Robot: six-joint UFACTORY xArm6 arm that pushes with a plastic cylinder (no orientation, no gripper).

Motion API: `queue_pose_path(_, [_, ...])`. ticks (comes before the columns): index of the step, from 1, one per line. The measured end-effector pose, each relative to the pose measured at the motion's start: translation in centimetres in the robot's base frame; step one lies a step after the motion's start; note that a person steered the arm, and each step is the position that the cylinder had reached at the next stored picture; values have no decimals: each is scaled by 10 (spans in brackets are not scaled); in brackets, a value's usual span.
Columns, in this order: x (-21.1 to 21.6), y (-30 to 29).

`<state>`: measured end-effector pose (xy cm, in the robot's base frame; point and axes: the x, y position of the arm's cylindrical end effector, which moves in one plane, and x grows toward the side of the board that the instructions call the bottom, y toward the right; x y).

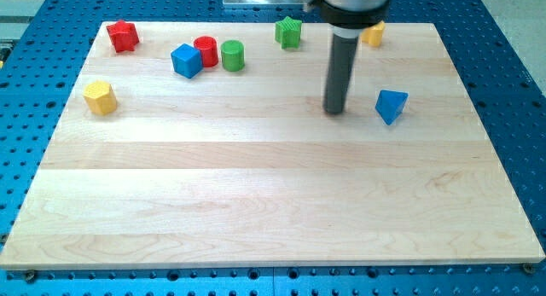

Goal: Push the green circle to the bottom right of the board

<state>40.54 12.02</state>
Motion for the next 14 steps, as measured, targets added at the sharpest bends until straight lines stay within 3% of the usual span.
queue_pose_path(1, [1, 31])
queue_pose_path(2, [-29, -32])
queue_pose_path(3, [-30, -162])
queue_pose_path(4, [-45, -246])
queue_pose_path(5, [-55, -299])
queue_pose_path(8, [-55, -322])
queue_pose_path(10, [-83, -338])
queue_pose_path(11, [-118, -334])
queue_pose_path(13, [-122, -273])
queue_pose_path(14, [-148, -263])
